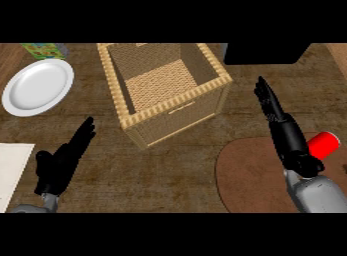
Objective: Pick the can from the cutting board and place it in the basket
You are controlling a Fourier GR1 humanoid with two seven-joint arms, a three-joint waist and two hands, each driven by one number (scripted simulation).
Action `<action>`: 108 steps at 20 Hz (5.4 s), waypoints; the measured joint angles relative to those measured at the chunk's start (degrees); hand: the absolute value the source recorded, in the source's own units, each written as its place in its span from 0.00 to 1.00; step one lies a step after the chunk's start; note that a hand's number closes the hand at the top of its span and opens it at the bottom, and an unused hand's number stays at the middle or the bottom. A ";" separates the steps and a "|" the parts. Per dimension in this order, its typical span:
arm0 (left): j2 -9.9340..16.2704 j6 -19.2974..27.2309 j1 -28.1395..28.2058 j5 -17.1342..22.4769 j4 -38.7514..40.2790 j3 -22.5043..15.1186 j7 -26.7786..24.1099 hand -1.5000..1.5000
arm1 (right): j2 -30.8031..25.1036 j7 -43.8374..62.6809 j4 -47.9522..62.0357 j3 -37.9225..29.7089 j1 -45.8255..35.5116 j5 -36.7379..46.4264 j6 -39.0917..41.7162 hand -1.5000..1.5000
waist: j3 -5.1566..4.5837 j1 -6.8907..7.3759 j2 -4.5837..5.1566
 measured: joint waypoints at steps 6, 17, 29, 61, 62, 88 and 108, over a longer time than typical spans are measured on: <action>4.91 4.49 -0.42 -5.49 1.91 2.03 3.12 0.50 | 0.46 10.14 7.12 -15.54 -4.63 -7.22 -10.02 1.00 | -1.00 0.24 0.73; 8.12 5.88 -2.72 -10.34 3.04 0.90 6.73 0.50 | -19.47 33.43 30.76 -11.95 -8.55 14.82 -21.07 0.00 | -2.93 5.18 3.19; 6.97 5.66 -5.72 -12.55 3.87 -1.68 10.03 0.50 | -27.82 68.39 41.11 -5.37 -23.24 13.41 14.91 0.00 | -2.42 7.91 1.51; 4.92 8.66 -0.11 -14.65 3.67 2.21 11.63 0.50 | -19.44 77.79 57.80 0.89 -44.70 9.38 30.81 0.00 | -1.53 0.03 -0.22; 5.11 8.31 -0.11 -14.51 3.64 2.64 11.49 0.50 | -19.45 77.57 57.27 0.88 -44.02 9.47 30.74 0.00 | -1.56 -0.08 -0.25; 3.06 5.94 -0.93 -17.43 2.34 5.42 13.97 0.50 | -14.27 77.25 55.06 -1.05 -35.53 11.14 26.74 0.00 | -1.54 -0.23 -0.14; 2.64 3.08 -0.08 -18.30 3.31 8.68 11.73 0.50 | -13.51 78.38 46.50 -0.68 -23.45 12.31 23.96 0.00 | -1.57 -0.47 -0.20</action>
